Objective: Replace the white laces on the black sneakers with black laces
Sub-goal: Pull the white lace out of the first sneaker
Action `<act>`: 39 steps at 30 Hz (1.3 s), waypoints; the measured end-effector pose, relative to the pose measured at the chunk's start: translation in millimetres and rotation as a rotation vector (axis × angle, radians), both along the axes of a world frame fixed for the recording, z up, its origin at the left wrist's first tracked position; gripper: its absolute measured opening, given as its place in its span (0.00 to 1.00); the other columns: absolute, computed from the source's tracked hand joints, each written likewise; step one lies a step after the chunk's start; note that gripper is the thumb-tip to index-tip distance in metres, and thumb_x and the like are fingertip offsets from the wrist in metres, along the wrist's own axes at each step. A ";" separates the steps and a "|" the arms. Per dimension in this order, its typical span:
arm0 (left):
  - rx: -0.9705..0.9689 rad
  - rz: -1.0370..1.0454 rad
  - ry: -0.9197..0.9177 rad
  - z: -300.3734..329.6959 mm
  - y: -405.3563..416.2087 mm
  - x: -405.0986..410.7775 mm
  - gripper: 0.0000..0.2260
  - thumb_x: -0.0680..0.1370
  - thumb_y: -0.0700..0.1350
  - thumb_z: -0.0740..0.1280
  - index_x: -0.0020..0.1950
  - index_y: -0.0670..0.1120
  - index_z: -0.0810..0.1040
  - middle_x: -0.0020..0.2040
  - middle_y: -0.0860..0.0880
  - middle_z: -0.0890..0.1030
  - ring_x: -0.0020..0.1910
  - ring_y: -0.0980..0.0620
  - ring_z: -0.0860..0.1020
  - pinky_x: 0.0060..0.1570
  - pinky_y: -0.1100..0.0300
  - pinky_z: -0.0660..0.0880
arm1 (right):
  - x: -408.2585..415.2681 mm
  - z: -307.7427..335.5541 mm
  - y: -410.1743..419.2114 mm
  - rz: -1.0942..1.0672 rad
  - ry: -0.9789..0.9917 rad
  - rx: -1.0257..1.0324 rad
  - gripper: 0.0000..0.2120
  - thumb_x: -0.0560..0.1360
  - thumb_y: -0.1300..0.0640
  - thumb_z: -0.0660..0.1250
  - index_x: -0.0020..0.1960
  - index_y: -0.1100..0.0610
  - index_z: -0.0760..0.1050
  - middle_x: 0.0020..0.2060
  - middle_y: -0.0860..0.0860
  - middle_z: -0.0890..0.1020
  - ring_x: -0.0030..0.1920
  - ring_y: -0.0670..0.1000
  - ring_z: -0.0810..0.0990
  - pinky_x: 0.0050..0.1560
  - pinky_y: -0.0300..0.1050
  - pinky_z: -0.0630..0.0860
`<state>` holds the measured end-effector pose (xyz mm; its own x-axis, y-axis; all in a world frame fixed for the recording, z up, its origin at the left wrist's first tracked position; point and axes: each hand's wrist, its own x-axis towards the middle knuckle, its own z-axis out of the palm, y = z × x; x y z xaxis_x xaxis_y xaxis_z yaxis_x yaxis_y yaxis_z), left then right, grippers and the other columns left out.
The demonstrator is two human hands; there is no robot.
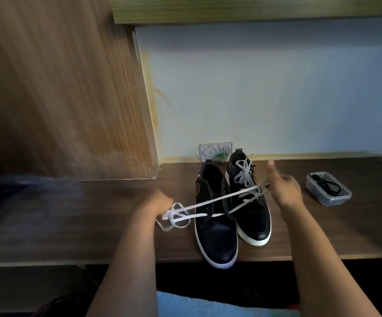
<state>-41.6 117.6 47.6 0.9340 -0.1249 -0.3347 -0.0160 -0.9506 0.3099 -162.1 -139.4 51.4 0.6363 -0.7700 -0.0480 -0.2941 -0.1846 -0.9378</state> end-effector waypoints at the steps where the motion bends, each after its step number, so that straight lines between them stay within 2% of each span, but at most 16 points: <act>1: 0.098 0.036 0.028 0.2 5.1 1.8 0.21 0.78 0.57 0.61 0.35 0.47 0.84 0.32 0.53 0.80 0.36 0.54 0.77 0.42 0.61 0.71 | 0.8 -0.4 -4.6 -0.094 -0.095 0.128 0.30 0.75 0.32 0.56 0.43 0.60 0.76 0.39 0.54 0.76 0.36 0.50 0.71 0.41 0.46 0.69; 4: 0.252 0.110 0.028 -1.0 6.5 1.1 0.25 0.76 0.67 0.58 0.56 0.50 0.83 0.57 0.51 0.81 0.58 0.48 0.76 0.58 0.53 0.69 | -0.9 3.3 -12.8 -0.295 -0.393 0.525 0.22 0.77 0.36 0.59 0.41 0.55 0.73 0.37 0.49 0.75 0.36 0.47 0.70 0.41 0.43 0.69; 5: 0.270 0.101 -0.005 -3.6 2.9 -0.5 0.28 0.75 0.68 0.58 0.63 0.51 0.78 0.66 0.49 0.76 0.65 0.46 0.72 0.61 0.52 0.68 | -1.1 3.9 -13.6 -0.352 -0.447 0.540 0.21 0.77 0.37 0.60 0.40 0.54 0.73 0.37 0.48 0.74 0.35 0.46 0.70 0.40 0.42 0.68; 7: 0.281 0.008 -0.067 -10.9 -7.9 -3.8 0.29 0.76 0.67 0.59 0.69 0.50 0.73 0.71 0.48 0.71 0.70 0.44 0.66 0.61 0.50 0.68 | 2.8 -0.1 -12.7 -0.416 -0.467 0.354 0.19 0.77 0.38 0.60 0.38 0.52 0.69 0.38 0.49 0.72 0.36 0.46 0.69 0.42 0.44 0.67; 9: 0.183 -0.108 -0.137 -16.7 -22.8 -8.4 0.24 0.77 0.64 0.60 0.64 0.49 0.77 0.67 0.47 0.75 0.68 0.44 0.68 0.60 0.49 0.69 | 6.8 -7.9 -9.8 -0.393 -0.441 0.086 0.17 0.75 0.37 0.60 0.42 0.50 0.68 0.47 0.50 0.72 0.45 0.50 0.74 0.50 0.49 0.71; 11: -0.078 -0.159 -0.150 -20.4 -39.5 -16.2 0.20 0.77 0.62 0.63 0.53 0.47 0.80 0.54 0.46 0.82 0.58 0.45 0.77 0.54 0.52 0.74 | 10.5 -13.4 -4.5 -0.203 -0.352 -0.204 0.12 0.72 0.38 0.65 0.46 0.45 0.70 0.51 0.48 0.72 0.53 0.53 0.76 0.56 0.53 0.74; 13: -0.266 -0.183 -0.114 -22.1 -55.9 -27.6 0.19 0.74 0.61 0.67 0.46 0.44 0.80 0.43 0.47 0.82 0.45 0.47 0.80 0.43 0.56 0.75 | 12.6 -13.6 3.3 0.173 -0.271 -0.395 0.03 0.72 0.49 0.70 0.42 0.45 0.76 0.45 0.43 0.78 0.46 0.45 0.78 0.48 0.46 0.76; 14: -0.267 -0.201 -0.131 -21.9 -62.9 -33.5 0.19 0.73 0.60 0.69 0.44 0.44 0.80 0.41 0.47 0.81 0.41 0.47 0.79 0.38 0.57 0.73 | 13.0 -12.5 11.2 0.394 -0.178 -0.456 0.05 0.72 0.55 0.72 0.41 0.45 0.79 0.41 0.41 0.80 0.41 0.40 0.77 0.44 0.41 0.74; 17: -0.200 -0.188 -0.226 -20.2 -74.0 -41.6 0.15 0.69 0.55 0.71 0.41 0.42 0.79 0.38 0.46 0.81 0.35 0.46 0.77 0.28 0.59 0.65 | 18.0 -21.7 37.6 0.756 0.179 -0.648 0.04 0.70 0.57 0.73 0.45 0.50 0.83 0.38 0.43 0.78 0.42 0.44 0.78 0.44 0.37 0.72; 20: -0.314 -0.084 -0.173 -20.7 -71.1 -35.3 0.12 0.69 0.48 0.68 0.29 0.45 0.70 0.27 0.47 0.71 0.26 0.48 0.68 0.24 0.61 0.60 | 26.1 -37.6 54.0 0.769 0.324 -0.837 0.12 0.70 0.53 0.73 0.52 0.54 0.82 0.45 0.50 0.74 0.50 0.53 0.75 0.49 0.43 0.72; 23: -0.572 0.056 0.042 -22.0 -60.0 -23.9 0.06 0.69 0.40 0.67 0.33 0.44 0.74 0.29 0.44 0.73 0.28 0.47 0.72 0.33 0.60 0.70 | 28.3 -42.8 58.6 0.787 0.269 -0.774 0.12 0.70 0.49 0.74 0.52 0.51 0.83 0.46 0.50 0.72 0.51 0.52 0.74 0.52 0.42 0.72; 27: -0.730 0.135 0.301 -19.2 -45.2 -16.9 0.07 0.75 0.32 0.66 0.40 0.42 0.73 0.37 0.44 0.79 0.34 0.48 0.78 0.44 0.55 0.75 | 25.3 -37.5 60.0 0.811 0.187 -0.614 0.06 0.70 0.49 0.75 0.43 0.51 0.83 0.46 0.51 0.73 0.47 0.49 0.75 0.50 0.37 0.69; 31: -0.733 0.128 0.291 -20.4 -42.9 -15.4 0.09 0.74 0.32 0.66 0.38 0.43 0.73 0.36 0.43 0.78 0.33 0.49 0.78 0.36 0.60 0.67 | 18.2 -20.8 29.9 0.637 0.225 -0.393 0.13 0.72 0.55 0.67 0.31 0.57 0.74 0.39 0.53 0.75 0.41 0.52 0.75 0.44 0.47 0.71; 33: -0.733 0.125 0.298 -20.7 -43.1 -16.1 0.08 0.73 0.32 0.67 0.37 0.43 0.73 0.37 0.43 0.79 0.34 0.48 0.78 0.36 0.58 0.66 | 14.5 -19.9 10.1 0.474 0.254 -0.478 0.15 0.70 0.54 0.68 0.27 0.55 0.70 0.34 0.52 0.72 0.38 0.52 0.73 0.39 0.45 0.68; 36: -0.730 0.113 0.309 -19.1 -44.2 -16.3 0.08 0.74 0.33 0.66 0.38 0.44 0.73 0.37 0.44 0.80 0.35 0.49 0.79 0.37 0.60 0.67 | 14.3 -26.1 19.1 0.345 0.143 -0.602 0.05 0.69 0.51 0.72 0.38 0.52 0.79 0.43 0.52 0.73 0.48 0.54 0.74 0.50 0.43 0.71; 39: -0.713 0.104 0.311 -18.0 -44.9 -15.5 0.08 0.74 0.34 0.66 0.38 0.44 0.74 0.35 0.45 0.80 0.33 0.51 0.79 0.36 0.61 0.67 | 20.3 -29.3 55.9 0.514 0.126 -0.707 0.11 0.71 0.43 0.71 0.47 0.49 0.81 0.48 0.50 0.72 0.54 0.51 0.68 0.56 0.47 0.70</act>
<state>-57.0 72.7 29.7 0.8292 -0.3249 -0.4549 0.2499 -0.5124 0.8216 -141.8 -83.5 22.1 0.9339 -0.2663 0.2386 -0.1086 -0.8470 -0.5204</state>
